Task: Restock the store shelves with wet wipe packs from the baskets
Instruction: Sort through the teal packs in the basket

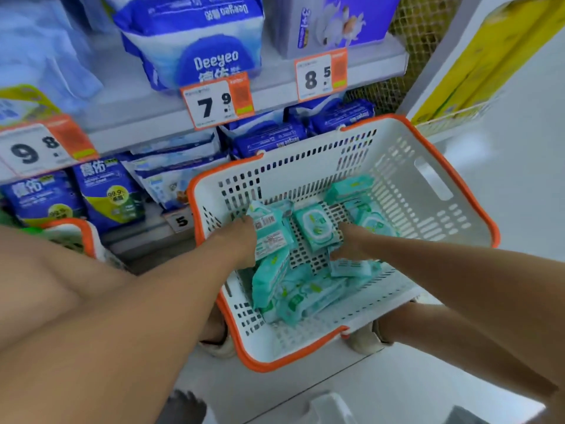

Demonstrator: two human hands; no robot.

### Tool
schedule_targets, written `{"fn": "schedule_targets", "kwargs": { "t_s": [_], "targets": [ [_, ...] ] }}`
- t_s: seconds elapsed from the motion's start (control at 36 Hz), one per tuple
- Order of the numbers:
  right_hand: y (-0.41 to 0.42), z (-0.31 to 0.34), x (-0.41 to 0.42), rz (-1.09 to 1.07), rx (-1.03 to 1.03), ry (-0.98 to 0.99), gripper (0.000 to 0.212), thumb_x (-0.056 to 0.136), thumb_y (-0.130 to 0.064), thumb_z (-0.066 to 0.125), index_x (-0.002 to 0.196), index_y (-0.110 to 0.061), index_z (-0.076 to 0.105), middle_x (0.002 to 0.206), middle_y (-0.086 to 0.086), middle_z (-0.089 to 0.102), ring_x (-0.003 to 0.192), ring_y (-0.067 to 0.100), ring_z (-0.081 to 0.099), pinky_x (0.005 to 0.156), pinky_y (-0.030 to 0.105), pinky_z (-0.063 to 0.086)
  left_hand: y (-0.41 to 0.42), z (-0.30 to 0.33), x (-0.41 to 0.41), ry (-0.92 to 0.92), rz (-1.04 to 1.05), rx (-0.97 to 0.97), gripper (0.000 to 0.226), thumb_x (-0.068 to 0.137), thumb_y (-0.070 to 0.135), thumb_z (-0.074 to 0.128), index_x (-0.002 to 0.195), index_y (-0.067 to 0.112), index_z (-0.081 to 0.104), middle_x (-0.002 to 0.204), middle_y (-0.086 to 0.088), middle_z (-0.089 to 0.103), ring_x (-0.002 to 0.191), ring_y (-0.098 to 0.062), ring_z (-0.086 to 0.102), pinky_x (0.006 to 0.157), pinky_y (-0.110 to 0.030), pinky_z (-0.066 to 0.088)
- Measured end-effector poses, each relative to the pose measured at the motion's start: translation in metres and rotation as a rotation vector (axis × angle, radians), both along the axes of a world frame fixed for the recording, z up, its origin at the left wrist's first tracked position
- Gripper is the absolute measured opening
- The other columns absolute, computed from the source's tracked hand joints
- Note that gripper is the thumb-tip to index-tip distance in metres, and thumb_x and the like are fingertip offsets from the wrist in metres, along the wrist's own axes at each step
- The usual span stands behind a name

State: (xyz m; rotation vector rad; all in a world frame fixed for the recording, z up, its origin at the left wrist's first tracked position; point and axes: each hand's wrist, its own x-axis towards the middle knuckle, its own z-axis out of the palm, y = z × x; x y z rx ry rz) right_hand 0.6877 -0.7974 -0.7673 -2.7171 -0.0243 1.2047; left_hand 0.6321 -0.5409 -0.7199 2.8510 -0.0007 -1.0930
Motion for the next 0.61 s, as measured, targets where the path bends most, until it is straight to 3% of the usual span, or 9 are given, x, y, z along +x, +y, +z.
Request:
{"fn": "schedule_targets", "kwargs": {
  "t_s": [0.08,0.19,0.28,0.39,0.44,0.53,0.61],
  "targets": [
    [0.017,-0.027,0.002,-0.195,0.051,-0.065,0.099,0.075,-0.052,0.082,0.147,-0.005,0.032,0.142,0.016,0.046,0.121,0.035,0.053,0.088,0.038,0.051,-0.002,-0.013,0.003,0.028,0.008,0.019,0.096,0.077,0.048,0.078,0.145,0.006,0.026,0.127,-0.012,0.051,0.112,-0.03,0.057,0.094,-0.045,0.052],
    [0.036,-0.055,0.002,-0.299,0.11,-0.055,0.119,0.072,-0.052,0.084,0.157,-0.011,0.012,0.155,0.014,0.033,0.135,0.035,0.045,0.105,0.045,0.048,-0.004,-0.02,0.012,0.038,0.088,-0.004,0.118,0.066,0.056,0.085,0.151,0.01,0.016,0.132,-0.009,0.053,0.112,-0.029,0.059,0.09,-0.044,0.054],
    [0.043,-0.055,0.011,-0.367,0.16,-0.075,0.118,0.076,-0.044,0.084,0.158,-0.013,0.005,0.151,0.016,0.039,0.13,0.036,0.049,0.099,0.042,0.051,-0.008,-0.022,0.017,0.044,0.147,-0.066,0.114,0.064,0.05,0.089,0.147,0.009,0.022,0.131,-0.01,0.054,0.112,-0.029,0.059,0.091,-0.042,0.053],
    [0.039,-0.05,0.02,-0.335,0.136,-0.048,0.114,0.071,-0.047,0.087,0.154,-0.007,0.02,0.139,0.015,0.05,0.121,0.034,0.055,0.091,0.04,0.052,-0.01,-0.02,0.02,0.079,0.108,-0.071,0.101,0.065,0.048,0.089,0.14,0.012,0.031,0.128,-0.009,0.054,0.11,-0.028,0.058,0.086,-0.039,0.052],
    [0.036,-0.05,0.019,-0.339,0.141,-0.016,0.1,0.067,-0.046,0.09,0.142,-0.005,0.037,0.127,0.013,0.055,0.113,0.033,0.057,0.088,0.041,0.053,-0.01,-0.02,0.022,0.079,0.074,-0.083,0.098,0.063,0.049,0.09,0.138,0.016,0.036,0.129,-0.007,0.055,0.108,-0.026,0.057,0.088,-0.038,0.051],
    [0.037,-0.053,0.012,-0.403,0.231,0.038,0.058,0.071,-0.037,0.09,0.108,-0.006,0.059,0.102,0.008,0.065,0.089,0.026,0.064,0.074,0.036,0.056,-0.014,-0.017,0.022,0.146,0.021,-0.107,0.087,0.067,0.047,0.088,0.135,0.017,0.042,0.131,-0.006,0.054,0.108,-0.024,0.054,0.09,-0.036,0.049],
    [0.037,-0.058,0.006,-0.457,0.32,0.064,0.04,0.08,-0.028,0.083,0.108,-0.01,0.062,0.098,0.007,0.066,0.081,0.021,0.062,0.067,0.031,0.052,-0.025,-0.016,0.02,0.215,-0.002,-0.111,0.079,0.074,0.043,0.084,0.134,0.013,0.042,0.13,-0.007,0.052,0.108,-0.025,0.053,0.087,-0.034,0.047]
  ]
}}
